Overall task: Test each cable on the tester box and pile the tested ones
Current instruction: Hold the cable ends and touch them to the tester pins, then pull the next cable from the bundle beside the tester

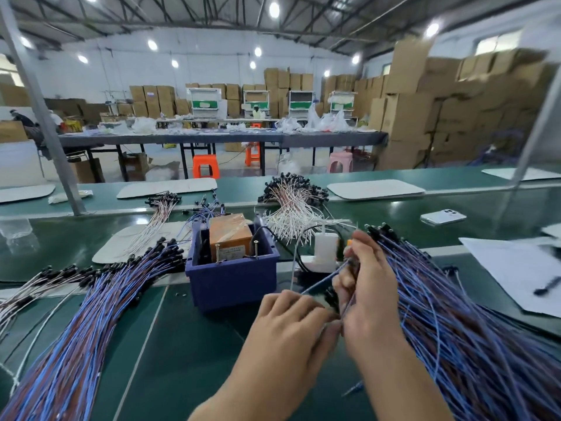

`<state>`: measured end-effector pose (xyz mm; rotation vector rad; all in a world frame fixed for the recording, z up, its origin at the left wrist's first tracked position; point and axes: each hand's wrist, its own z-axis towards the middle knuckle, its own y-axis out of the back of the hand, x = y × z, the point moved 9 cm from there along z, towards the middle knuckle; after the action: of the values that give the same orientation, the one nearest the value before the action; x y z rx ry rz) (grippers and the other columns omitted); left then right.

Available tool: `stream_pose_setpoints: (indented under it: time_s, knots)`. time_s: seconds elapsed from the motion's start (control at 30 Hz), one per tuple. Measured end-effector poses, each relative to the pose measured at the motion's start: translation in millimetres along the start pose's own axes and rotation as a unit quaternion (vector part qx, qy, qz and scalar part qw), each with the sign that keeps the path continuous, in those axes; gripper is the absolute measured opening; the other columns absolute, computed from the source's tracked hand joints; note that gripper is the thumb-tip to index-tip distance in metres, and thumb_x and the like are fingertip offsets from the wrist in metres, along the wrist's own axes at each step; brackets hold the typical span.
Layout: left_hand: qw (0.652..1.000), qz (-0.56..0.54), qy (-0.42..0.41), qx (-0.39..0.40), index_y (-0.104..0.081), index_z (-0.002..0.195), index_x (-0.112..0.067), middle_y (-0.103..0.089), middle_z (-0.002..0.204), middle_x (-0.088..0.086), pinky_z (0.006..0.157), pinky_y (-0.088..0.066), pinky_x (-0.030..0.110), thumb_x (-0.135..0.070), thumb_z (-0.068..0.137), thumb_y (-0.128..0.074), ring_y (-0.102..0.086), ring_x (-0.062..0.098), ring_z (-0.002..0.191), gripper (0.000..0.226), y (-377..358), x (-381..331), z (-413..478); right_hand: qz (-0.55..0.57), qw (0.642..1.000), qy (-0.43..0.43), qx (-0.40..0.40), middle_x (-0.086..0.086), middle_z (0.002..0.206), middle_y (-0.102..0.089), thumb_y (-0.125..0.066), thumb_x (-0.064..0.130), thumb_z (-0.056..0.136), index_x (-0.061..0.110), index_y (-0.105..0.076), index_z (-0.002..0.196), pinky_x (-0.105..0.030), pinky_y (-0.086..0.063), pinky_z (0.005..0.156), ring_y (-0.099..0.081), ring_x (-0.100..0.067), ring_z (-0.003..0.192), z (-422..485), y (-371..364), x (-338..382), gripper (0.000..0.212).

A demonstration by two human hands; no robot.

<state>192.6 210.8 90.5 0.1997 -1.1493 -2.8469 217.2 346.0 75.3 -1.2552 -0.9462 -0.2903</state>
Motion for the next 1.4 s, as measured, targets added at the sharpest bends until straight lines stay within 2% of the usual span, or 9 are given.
stream_pose_setpoints:
  time_s: [0.23,0.33,0.5,0.63,0.73,0.87,1.03,1.2,1.4]
  knots:
    - [0.992,-0.118,0.04,0.005,-0.075,0.103,-0.028,-0.056,0.099,-0.016,0.082,-0.043,0.023,-0.049,0.101,-0.046,-0.047,0.01,0.096,0.037,14,-20,44,-0.008,0.998,0.039,-0.045,0.002,0.089,-0.063,-0.054,0.022,0.102,0.018,-0.066,0.102,-0.024,-0.055,0.072,-0.063,-0.01,0.075,10,36,59,0.013]
    - [0.972,-0.218,0.082,-0.012,-0.074,0.112,-0.025,-0.052,0.094,-0.017,0.073,-0.039,0.01,-0.048,0.098,-0.047,-0.053,0.003,0.088,0.037,34,-12,76,-0.178,0.977,0.067,-0.097,0.003,0.148,-0.044,-0.038,0.05,0.104,0.028,-0.044,0.145,-0.037,-0.03,0.113,-0.039,-0.016,0.139,9,68,75,0.047]
    - [0.939,-0.316,0.128,-0.045,-0.07,0.103,-0.028,-0.065,0.078,-0.012,0.059,-0.047,0.014,-0.033,0.1,-0.058,-0.061,0.005,0.063,0.013,51,-10,133,-0.38,0.882,0.277,0.033,0.025,0.159,-0.029,-0.029,0.07,0.097,0.057,-0.026,0.147,-0.046,-0.024,0.121,-0.021,-0.008,0.151,-18,24,107,0.052]
    - [0.872,-0.46,0.159,-0.052,-0.066,0.099,-0.016,-0.067,0.07,-0.008,0.059,-0.055,0.018,-0.022,0.101,-0.059,-0.068,0.009,0.062,0.009,42,-14,173,-0.433,0.842,0.293,0.133,0.02,0.106,-0.069,-0.036,0.05,0.104,0.04,-0.046,0.139,-0.023,-0.048,0.092,-0.061,0.001,0.107,-11,-9,111,0.038]
    - [0.806,-0.549,0.213,-0.065,-0.063,0.094,-0.01,-0.063,0.068,-0.004,0.058,-0.056,0.021,-0.017,0.102,-0.057,-0.066,0.011,0.058,0.012,20,-2,189,-0.453,0.832,0.297,0.119,0.024,0.063,-0.058,-0.037,0.035,0.108,0.031,-0.062,0.12,-0.012,-0.036,0.054,-0.051,0.002,0.056,-1,6,119,0.028]
    - [0.742,-0.591,0.306,-0.079,-0.063,0.084,-0.007,-0.059,0.064,-0.001,0.055,-0.055,0.022,-0.014,0.101,-0.058,-0.059,0.012,0.053,0.019,-28,20,200,-0.549,0.78,0.287,0.087,0.016,0.052,-0.052,-0.042,0.046,0.105,0.036,-0.067,0.108,-0.02,-0.032,0.046,-0.044,-0.007,0.046,12,49,136,0.028]
    - [0.832,-0.436,0.338,0.062,-0.068,0.09,-0.002,-0.063,0.081,0.009,0.057,-0.053,0.029,-0.023,0.102,-0.058,-0.057,0.016,0.059,0.027,-107,20,201,-0.714,0.674,0.189,0.015,0.01,0.071,-0.069,-0.046,0.042,0.103,0.035,-0.068,0.109,-0.036,-0.051,0.07,-0.063,-0.01,0.074,32,118,147,0.024]
    - [0.892,-0.243,0.32,0.207,-0.059,0.079,-0.005,-0.06,0.075,0.011,0.07,-0.049,0.034,-0.046,0.104,-0.046,-0.056,0.024,0.068,0.05,-162,29,172,-0.825,0.557,0.093,-0.021,0.003,0.141,-0.05,-0.039,0.048,0.104,0.03,-0.045,0.146,-0.037,-0.04,0.107,-0.049,-0.018,0.126,37,161,125,0.046]
    - [0.9,-0.255,0.248,0.251,-0.068,0.102,0.006,-0.068,0.081,0.015,0.062,-0.046,0.028,-0.048,0.105,-0.041,-0.055,0.018,0.062,0.06,-161,52,131,-0.73,0.635,0.251,0.006,0.012,0.127,-0.057,-0.041,0.039,0.099,0.031,-0.056,0.134,-0.029,-0.037,0.103,-0.045,-0.005,0.111,23,112,109,0.039]
